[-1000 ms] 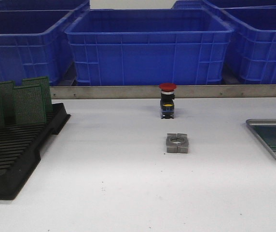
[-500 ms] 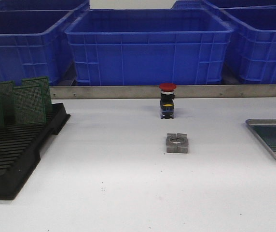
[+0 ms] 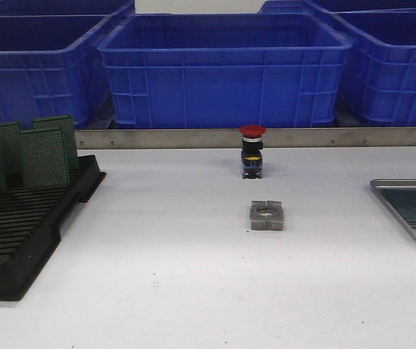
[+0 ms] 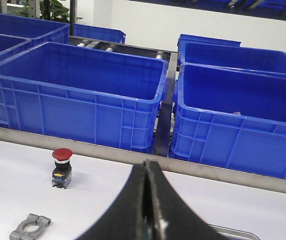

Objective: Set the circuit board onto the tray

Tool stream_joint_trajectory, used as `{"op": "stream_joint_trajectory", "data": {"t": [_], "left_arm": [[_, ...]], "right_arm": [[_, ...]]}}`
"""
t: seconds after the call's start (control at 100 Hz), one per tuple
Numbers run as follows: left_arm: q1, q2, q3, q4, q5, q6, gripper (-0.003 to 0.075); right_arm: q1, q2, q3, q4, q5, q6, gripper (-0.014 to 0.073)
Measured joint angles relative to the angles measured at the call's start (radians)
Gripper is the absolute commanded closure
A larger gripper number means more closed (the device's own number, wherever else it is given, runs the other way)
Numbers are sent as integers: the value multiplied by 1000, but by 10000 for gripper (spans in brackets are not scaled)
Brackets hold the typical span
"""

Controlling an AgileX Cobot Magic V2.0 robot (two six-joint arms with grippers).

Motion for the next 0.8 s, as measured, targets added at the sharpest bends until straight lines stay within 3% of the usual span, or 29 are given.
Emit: {"op": "stream_joint_trajectory", "data": {"t": [0.36,0.46,0.58,0.8], "left_arm": [[0,0,0,0,-1,0,739],[0,0,0,0,-1,0,738],[0,0,0,0,-1,0,738],[0,0,0,0,-1,0,739]], "right_arm": [[0,0,0,0,-12,0,663],[0,-5,0,-54,-19,43,663],[0,-26,0,-294,-19,257,663],[0,-64,37,-855,-107,888,663]]}}
